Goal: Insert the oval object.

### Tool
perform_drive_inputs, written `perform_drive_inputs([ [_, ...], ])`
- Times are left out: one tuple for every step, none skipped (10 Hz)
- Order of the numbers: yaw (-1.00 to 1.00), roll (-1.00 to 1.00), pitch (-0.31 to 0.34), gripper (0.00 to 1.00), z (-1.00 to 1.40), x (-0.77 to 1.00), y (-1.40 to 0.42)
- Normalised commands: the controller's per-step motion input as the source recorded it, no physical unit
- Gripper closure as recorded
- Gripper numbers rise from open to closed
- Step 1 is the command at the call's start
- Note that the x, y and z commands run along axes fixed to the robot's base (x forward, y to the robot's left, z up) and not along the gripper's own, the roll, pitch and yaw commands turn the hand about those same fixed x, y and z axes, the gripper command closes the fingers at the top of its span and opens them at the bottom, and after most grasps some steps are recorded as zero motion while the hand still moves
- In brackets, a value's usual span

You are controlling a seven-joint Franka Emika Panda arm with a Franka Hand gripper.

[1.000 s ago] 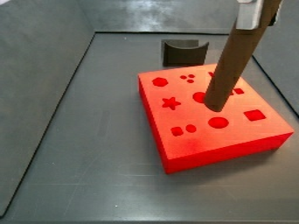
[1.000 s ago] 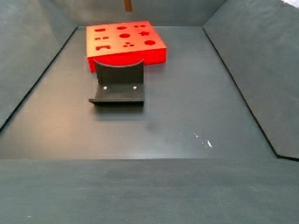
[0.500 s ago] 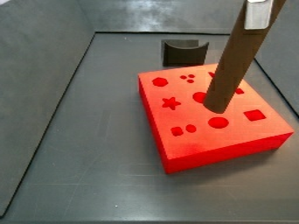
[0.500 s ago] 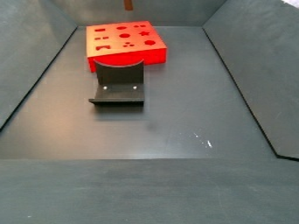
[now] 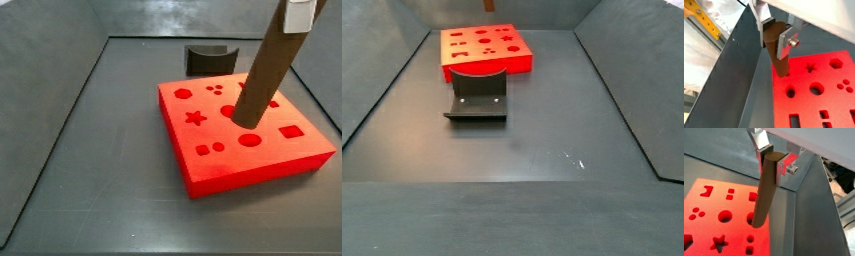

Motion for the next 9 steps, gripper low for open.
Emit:
perform_drive_inputs([
  [1.00,0.16,0.000,1.00,0.00,0.00,0.00],
  [1.00,0.14,0.000,1.00,0.00,0.00,0.00],
  [1.00,0.17,0.000,1.00,0.00,0.00,0.00],
  [0.04,0.00,0.059,1.00,-0.06,0.00,0.00],
  [0.00,0.04,0.000,1.00,-0.02,0.00,0.00],
  [0.55,0.01,0.000,1.00,-0.01,0.18,-0.14],
  [0.94,0.07,0.000,1.00,0.00,0.17,-0.01],
  [1.00,0.10,0.000,1.00,0.00,0.03,0.00],
  [1.00,0.10,0.000,1.00,0.00,0.01,0.00],
])
